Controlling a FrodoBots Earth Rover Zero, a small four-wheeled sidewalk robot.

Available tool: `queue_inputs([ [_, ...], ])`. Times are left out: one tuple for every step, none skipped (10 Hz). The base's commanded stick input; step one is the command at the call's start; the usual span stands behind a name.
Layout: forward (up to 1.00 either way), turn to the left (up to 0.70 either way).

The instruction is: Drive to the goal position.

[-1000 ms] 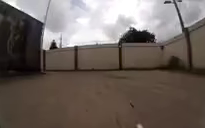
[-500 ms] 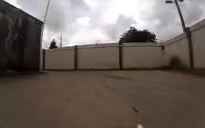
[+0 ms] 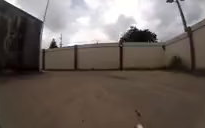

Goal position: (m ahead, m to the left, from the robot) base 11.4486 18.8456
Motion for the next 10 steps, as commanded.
queue_inputs([
  [0.30, 0.00],
  [0.30, 0.00],
  [0.30, 0.00],
  [0.30, 0.00],
  [0.30, 0.00],
  [0.30, 0.00],
  [0.30, 0.00],
  [0.30, 0.00],
  [0.30, 0.00],
  [0.30, 0.00],
])
